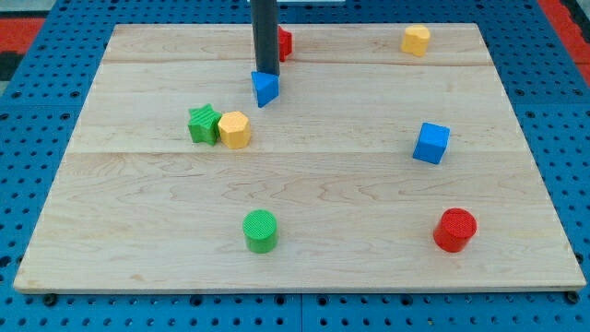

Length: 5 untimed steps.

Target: Push the blue triangle into the yellow hexagon

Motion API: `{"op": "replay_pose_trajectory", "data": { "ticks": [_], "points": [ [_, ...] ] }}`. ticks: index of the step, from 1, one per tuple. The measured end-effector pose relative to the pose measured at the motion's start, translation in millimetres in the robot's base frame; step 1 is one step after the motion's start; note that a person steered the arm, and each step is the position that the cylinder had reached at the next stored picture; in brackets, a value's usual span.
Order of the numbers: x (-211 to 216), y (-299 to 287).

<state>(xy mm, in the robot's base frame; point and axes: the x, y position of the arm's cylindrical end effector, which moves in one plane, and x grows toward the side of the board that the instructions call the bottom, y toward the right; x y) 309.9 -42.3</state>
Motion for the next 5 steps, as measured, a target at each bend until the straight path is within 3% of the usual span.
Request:
{"op": "replay_pose_trajectory", "data": {
  "ticks": [2, 4, 5],
  "points": [
    [33.5, 0.4],
    [49.2, 64.8],
    [49.3, 20.5]
  ]
}}
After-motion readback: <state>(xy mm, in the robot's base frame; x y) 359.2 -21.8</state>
